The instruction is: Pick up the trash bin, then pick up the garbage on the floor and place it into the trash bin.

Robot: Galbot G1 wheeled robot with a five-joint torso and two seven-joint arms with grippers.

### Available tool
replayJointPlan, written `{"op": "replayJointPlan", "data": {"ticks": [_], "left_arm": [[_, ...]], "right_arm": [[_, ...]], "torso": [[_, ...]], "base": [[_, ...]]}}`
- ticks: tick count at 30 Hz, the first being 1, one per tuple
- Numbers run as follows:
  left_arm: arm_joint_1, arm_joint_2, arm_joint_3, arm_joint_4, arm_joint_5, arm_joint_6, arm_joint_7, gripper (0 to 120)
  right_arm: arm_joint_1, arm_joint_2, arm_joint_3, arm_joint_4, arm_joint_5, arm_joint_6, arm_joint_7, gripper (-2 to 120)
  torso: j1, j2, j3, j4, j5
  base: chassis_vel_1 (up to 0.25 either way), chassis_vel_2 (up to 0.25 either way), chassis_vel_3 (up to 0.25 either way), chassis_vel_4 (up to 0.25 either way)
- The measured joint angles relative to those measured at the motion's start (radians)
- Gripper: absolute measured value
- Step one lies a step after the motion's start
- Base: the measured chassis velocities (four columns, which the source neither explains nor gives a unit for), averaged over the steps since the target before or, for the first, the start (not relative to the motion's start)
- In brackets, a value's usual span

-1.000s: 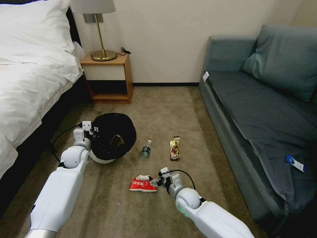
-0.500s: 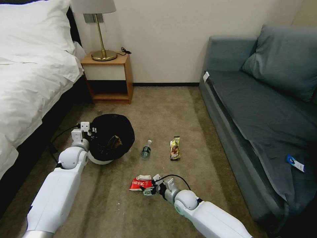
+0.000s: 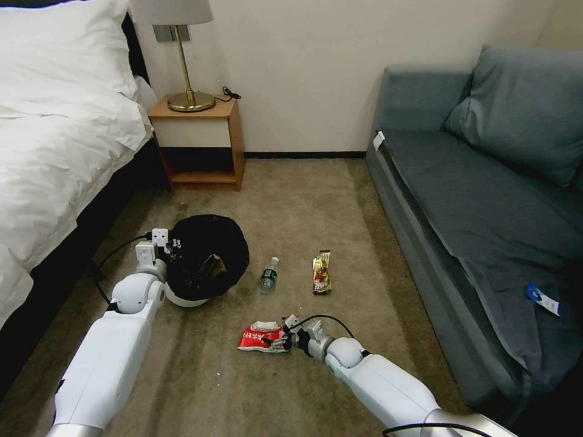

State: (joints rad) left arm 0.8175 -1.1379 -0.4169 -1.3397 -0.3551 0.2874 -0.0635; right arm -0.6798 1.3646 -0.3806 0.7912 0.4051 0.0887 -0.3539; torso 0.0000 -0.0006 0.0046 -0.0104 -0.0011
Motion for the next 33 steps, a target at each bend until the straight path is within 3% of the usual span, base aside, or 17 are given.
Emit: {"op": "replayJointPlan", "data": {"ticks": [6, 11, 15, 21, 24, 26, 31, 33], "left_arm": [[-0.015, -0.011, 0.001, 0.02, 0.007, -0.003, 0.002, 6], [-0.034, -0.022, 0.004, 0.043, 0.012, -0.006, 0.003, 6], [-0.039, -0.026, 0.004, 0.052, 0.016, -0.008, 0.004, 6], [-0.047, -0.035, 0.005, 0.067, 0.022, -0.012, 0.005, 6], [-0.049, -0.036, 0.005, 0.068, 0.022, -0.012, 0.006, 6], [-0.05, -0.038, 0.004, 0.072, 0.025, -0.014, 0.006, 6], [-0.049, -0.039, 0.003, 0.073, 0.027, -0.016, 0.007, 6], [-0.049, -0.04, 0.003, 0.073, 0.028, -0.017, 0.007, 6]], "right_arm": [[0.02, 0.026, 0.025, -0.083, -0.035, 0.034, -0.074, 92], [0.023, 0.039, 0.046, -0.131, -0.062, 0.048, -0.136, 70], [0.022, 0.042, 0.052, -0.141, -0.073, 0.051, -0.156, 61], [0.024, 0.053, 0.068, -0.176, -0.085, 0.07, -0.183, 35], [0.024, 0.054, 0.07, -0.178, -0.085, 0.073, -0.186, 30], [0.023, 0.053, 0.072, -0.182, -0.085, 0.083, -0.193, 16], [0.022, 0.053, 0.073, -0.182, -0.083, 0.089, -0.195, 1], [0.022, 0.053, 0.074, -0.182, -0.083, 0.09, -0.195, 0]], "torso": [[0.0, 0.0, 0.0, 0.0, 0.0001], [0.0, 0.0, 0.0, -0.0001, 0.0002], [0.0, 0.0, 0.0, -0.0001, 0.0002], [0.0, 0.0, 0.0, 0.0, 0.0003], [0.0, 0.0, 0.0, 0.0, 0.0003], [0.0, 0.0, 0.0, 0.0, 0.0002], [0.0, 0.0, 0.0, 0.0, 0.0002], [0.0, 0.0, 0.0, 0.0, 0.0002]], "base": [[0.0, 0.0, 0.0, 0.0], [0.0, 0.0, 0.0, 0.0], [0.0, 0.0, 0.0, 0.0], [0.0, 0.0, 0.0, 0.0], [0.0, 0.0, 0.0, 0.0], [0.0, 0.0, 0.0, 0.0], [0.0, 0.0, 0.0, 0.0], [0.0, 0.0, 0.0, 0.0]]}}
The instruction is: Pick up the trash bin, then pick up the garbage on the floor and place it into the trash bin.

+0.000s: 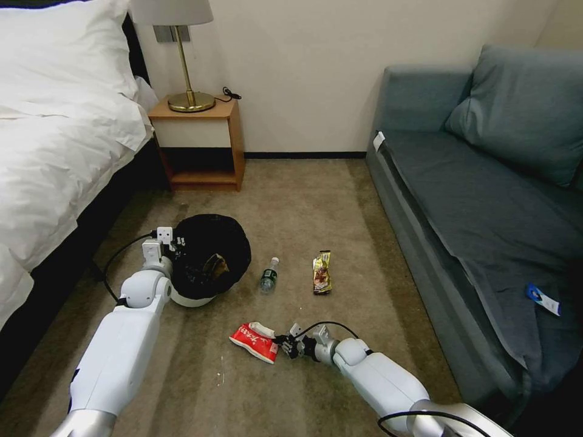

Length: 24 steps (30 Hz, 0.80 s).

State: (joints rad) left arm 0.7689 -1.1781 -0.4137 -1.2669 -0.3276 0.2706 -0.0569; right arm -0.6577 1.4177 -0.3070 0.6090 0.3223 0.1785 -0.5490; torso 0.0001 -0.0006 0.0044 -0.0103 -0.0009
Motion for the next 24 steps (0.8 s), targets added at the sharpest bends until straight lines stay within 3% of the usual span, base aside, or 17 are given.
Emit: {"op": "replayJointPlan", "data": {"ticks": [13, 24], "left_arm": [[0.003, 0.007, 0.013, -0.011, -0.001, 0.003, 0.0, 6], [0.002, 0.01, 0.032, -0.032, -0.007, 0.016, -0.007, 6]], "right_arm": [[-0.009, -0.005, 0.024, -0.003, -0.005, 0.02, -0.002, 0], [0.05, -0.008, 0.137, -0.011, -0.019, 0.049, -0.021, 0]], "torso": [[0.0, 0.0, 0.0, 0.0, -0.0002], [0.0, 0.0, 0.0, 0.0001, -0.0004]], "base": [[0.0, 0.0, 0.0, 0.0], [0.0, 0.0, 0.0, 0.0]]}}
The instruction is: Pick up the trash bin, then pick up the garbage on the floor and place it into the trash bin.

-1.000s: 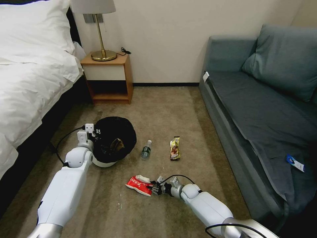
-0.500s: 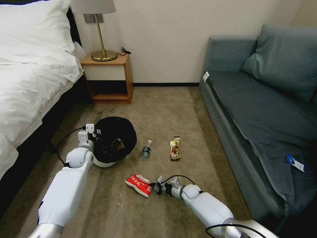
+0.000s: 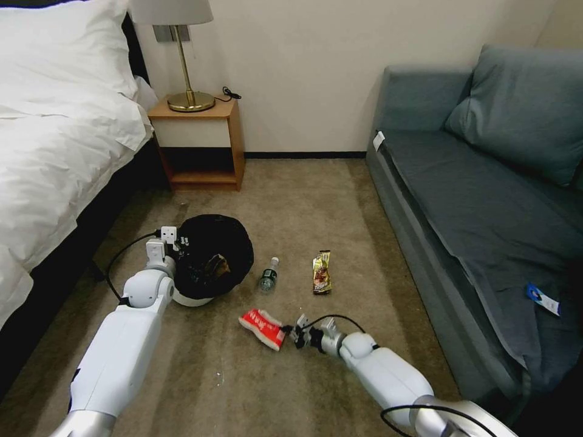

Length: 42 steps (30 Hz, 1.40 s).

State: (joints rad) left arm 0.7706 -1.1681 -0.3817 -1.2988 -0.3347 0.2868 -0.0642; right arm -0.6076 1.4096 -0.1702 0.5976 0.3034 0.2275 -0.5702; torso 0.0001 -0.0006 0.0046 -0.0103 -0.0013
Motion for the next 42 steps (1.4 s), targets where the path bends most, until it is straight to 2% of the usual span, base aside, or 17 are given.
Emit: {"op": "replayJointPlan", "data": {"ticks": [11, 20, 29, 35, 42], "left_arm": [[-0.01, 0.016, 0.016, -0.027, -0.02, 0.014, -0.015, 6], [-0.012, 0.013, 0.024, -0.028, -0.02, 0.015, -0.017, 6], [-0.021, 0.014, 0.031, -0.026, -0.022, 0.015, -0.016, 6], [-0.024, 0.018, 0.034, -0.025, -0.027, 0.015, -0.017, 6], [-0.029, 0.007, 0.036, -0.017, -0.025, 0.015, -0.017, 6]], "right_arm": [[0.047, -0.072, 0.03, 0.161, 0.063, -0.019, 0.008, 0], [0.104, -0.114, 0.073, 0.25, 0.089, -0.031, 0.013, 0], [0.125, -0.131, 0.076, 0.295, 0.091, -0.039, 0.011, 0], [0.11, -0.152, 0.055, 0.399, 0.122, -0.073, 0.025, 0], [0.123, -0.125, -0.008, 0.474, 0.146, -0.11, 0.068, 0]], "torso": [[0.0, 0.0, 0.0, -0.0003, 0.0002], [0.0, 0.0, 0.0, -0.0002, 0.0002], [0.0, 0.0, 0.0, -0.0001, 0.0004], [0.0, 0.0, 0.0, -0.0004, 0.0003], [0.0, 0.0, 0.0, 0.0001, 0.0002]], "base": [[0.0, 0.0, 0.0, 0.0], [0.0, 0.0, 0.0, 0.0], [0.0, 0.0, 0.0, 0.0], [0.0, 0.0, 0.0, 0.0], [0.0, 0.0, 0.0, 0.0]]}}
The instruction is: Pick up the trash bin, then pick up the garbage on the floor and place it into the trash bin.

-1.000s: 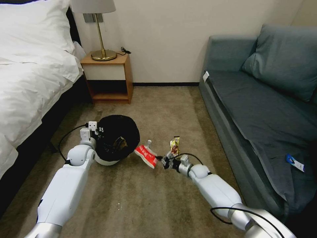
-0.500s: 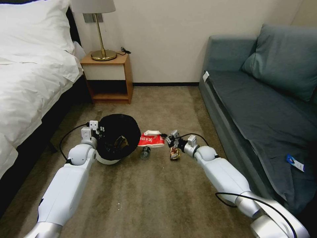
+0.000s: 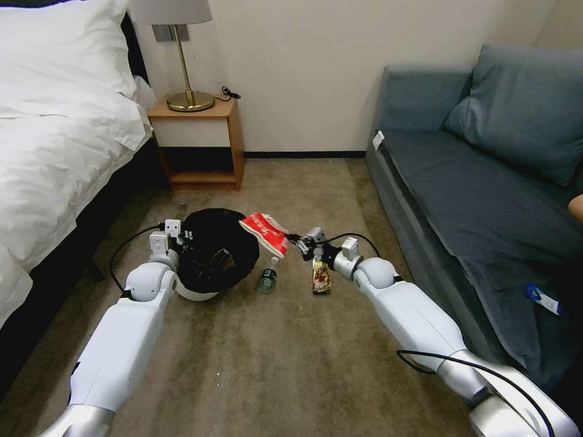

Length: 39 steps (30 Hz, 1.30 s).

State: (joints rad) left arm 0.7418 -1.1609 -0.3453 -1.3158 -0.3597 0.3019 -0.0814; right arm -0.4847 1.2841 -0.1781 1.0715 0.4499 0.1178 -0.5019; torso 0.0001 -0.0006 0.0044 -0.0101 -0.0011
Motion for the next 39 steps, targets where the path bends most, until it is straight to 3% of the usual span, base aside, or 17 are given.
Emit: {"op": "replayJointPlan", "data": {"ticks": [6, 12, 17, 18, 22, 24, 32, 39], "left_arm": [[-0.005, -0.017, 0.009, 0.001, 0.004, 0.0, -0.002, 6], [-0.018, -0.033, 0.018, 0.003, 0.003, 0.0, -0.004, 6], [-0.021, -0.033, 0.02, 0.006, 0.002, 0.0, -0.005, 6], [-0.02, -0.031, 0.021, 0.006, 0.001, 0.0, -0.005, 6], [-0.018, -0.029, 0.02, 0.005, 0.001, 0.0, -0.005, 6], [-0.014, -0.026, 0.016, 0.004, 0.001, 0.0, -0.005, 6], [-0.011, -0.03, 0.011, 0.004, 0.003, 0.0, -0.005, 6], [-0.005, -0.022, 0.008, -0.015, -0.001, 0.0, -0.006, 6]], "right_arm": [[0.025, 0.049, -0.061, -0.03, 0.013, 0.006, 0.057, 0], [0.043, 0.133, -0.094, -0.151, -0.018, 0.053, 0.13, 0], [0.049, 0.181, -0.118, -0.203, -0.049, 0.057, 0.245, 1], [0.049, 0.188, -0.12, -0.21, -0.053, 0.057, 0.262, 8], [0.049, 0.189, -0.12, -0.213, -0.055, 0.061, 0.267, 15], [0.045, 0.182, -0.121, -0.211, -0.067, 0.077, 0.268, 30], [0.018, 0.15, -0.132, -0.136, -0.012, 0.068, 0.339, 56], [-0.006, 0.126, -0.118, -0.066, 0.026, 0.042, 0.517, 82]], "torso": [[0.0, 0.0, 0.0, -0.0003, -0.0001], [0.0, 0.0, 0.0, -0.0004, 0.0], [0.0, 0.0, 0.0, -0.0001, -0.0001], [0.0, 0.0, 0.0, -0.0002, 0.0], [0.0, 0.0, 0.0, -0.0002, 0.0], [0.0, 0.0, 0.0, -0.0002, -0.0001], [0.0, 0.0, 0.0, -0.0003, 0.0], [0.0, 0.0, 0.0, -0.0003, 0.0003]], "base": [[0.0, 0.0, 0.0, 0.0], [0.0, 0.0, 0.0, 0.0], [0.0, 0.0, 0.0, 0.0], [0.0, 0.0, 0.0, 0.0], [0.0, 0.0, 0.0, 0.0], [0.0, 0.0, 0.0, 0.0], [0.0, 0.0, 0.0, 0.0], [0.0, 0.0, 0.0, 0.0]]}}
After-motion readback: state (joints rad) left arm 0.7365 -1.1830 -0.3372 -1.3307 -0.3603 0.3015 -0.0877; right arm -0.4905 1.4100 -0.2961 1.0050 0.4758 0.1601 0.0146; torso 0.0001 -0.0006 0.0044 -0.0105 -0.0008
